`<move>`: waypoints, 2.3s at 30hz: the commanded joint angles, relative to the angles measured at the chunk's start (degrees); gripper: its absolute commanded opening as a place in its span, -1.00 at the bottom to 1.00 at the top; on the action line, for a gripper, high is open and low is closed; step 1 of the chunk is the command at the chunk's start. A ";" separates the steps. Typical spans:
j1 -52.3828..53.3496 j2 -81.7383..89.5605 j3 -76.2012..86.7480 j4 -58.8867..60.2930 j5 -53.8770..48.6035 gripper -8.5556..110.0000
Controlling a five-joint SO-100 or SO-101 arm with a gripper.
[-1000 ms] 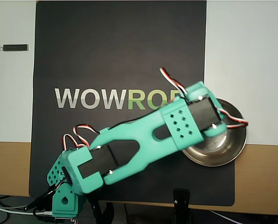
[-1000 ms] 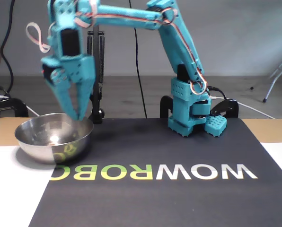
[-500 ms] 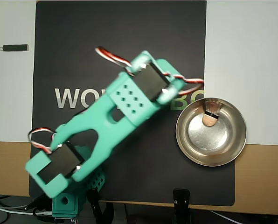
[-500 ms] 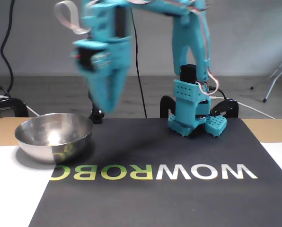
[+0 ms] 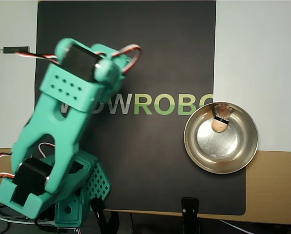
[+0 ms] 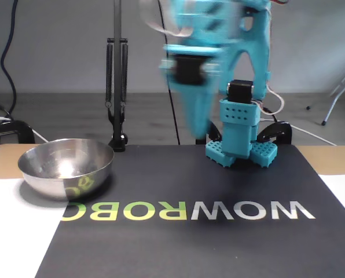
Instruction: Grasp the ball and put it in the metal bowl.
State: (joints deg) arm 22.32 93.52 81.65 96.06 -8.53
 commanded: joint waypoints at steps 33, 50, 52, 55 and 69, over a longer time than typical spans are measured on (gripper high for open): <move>-21.88 14.33 21.09 -21.45 18.98 -0.86; -21.62 45.79 57.13 -47.81 18.46 -0.86; -21.62 49.57 60.47 -49.39 18.46 -0.86; -21.71 55.55 65.65 -51.86 18.46 -0.86; -21.45 82.71 86.92 -59.77 18.37 -0.86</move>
State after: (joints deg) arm 0.88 172.35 167.26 37.27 10.11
